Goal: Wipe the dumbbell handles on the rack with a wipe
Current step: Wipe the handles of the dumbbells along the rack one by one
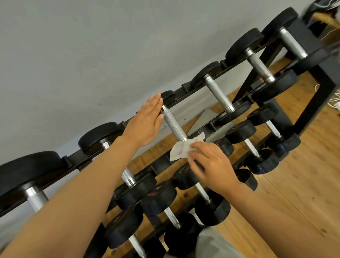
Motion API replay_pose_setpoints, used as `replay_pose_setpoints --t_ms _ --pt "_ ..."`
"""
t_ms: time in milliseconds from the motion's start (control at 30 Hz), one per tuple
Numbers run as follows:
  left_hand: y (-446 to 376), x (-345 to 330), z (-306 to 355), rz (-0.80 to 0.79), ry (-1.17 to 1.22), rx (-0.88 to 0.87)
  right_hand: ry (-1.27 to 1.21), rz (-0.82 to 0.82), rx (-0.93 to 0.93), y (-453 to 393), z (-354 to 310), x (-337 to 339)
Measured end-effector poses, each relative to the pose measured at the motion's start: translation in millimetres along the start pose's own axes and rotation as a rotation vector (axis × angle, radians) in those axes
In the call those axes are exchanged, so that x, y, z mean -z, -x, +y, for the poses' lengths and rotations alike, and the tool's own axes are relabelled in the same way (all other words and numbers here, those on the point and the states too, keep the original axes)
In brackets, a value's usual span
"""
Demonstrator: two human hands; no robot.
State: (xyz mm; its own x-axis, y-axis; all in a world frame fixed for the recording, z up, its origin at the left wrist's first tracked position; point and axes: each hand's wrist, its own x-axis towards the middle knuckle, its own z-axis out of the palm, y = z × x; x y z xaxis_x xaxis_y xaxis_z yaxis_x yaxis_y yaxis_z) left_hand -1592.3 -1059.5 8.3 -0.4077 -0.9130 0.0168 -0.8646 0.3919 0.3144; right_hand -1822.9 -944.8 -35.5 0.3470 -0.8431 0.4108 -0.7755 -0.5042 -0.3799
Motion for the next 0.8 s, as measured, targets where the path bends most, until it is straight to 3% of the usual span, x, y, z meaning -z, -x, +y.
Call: replay_pose_setpoints --t_ms 100,233,433,567,700,800 --pt "0 -1 1 0.004 0.002 0.012 0.109 0.089 0.049 -6 3 -8" --pt "0 -3 1 0.007 0.016 0.01 0.159 0.149 -0.045 -6 5 -19" --pt "1 -9 0 0.032 -0.096 -0.012 0.057 -0.096 0.051 -2 12 -32" --pt "0 -18 2 0.075 -0.122 0.004 0.126 -0.077 0.085 0 5 -42" --pt "1 -24 -4 0.106 -0.171 -0.04 0.233 -0.133 0.267 1 3 -52" --pt "0 -25 -7 0.123 -0.171 -0.074 0.173 -0.15 0.333 0 22 -40"
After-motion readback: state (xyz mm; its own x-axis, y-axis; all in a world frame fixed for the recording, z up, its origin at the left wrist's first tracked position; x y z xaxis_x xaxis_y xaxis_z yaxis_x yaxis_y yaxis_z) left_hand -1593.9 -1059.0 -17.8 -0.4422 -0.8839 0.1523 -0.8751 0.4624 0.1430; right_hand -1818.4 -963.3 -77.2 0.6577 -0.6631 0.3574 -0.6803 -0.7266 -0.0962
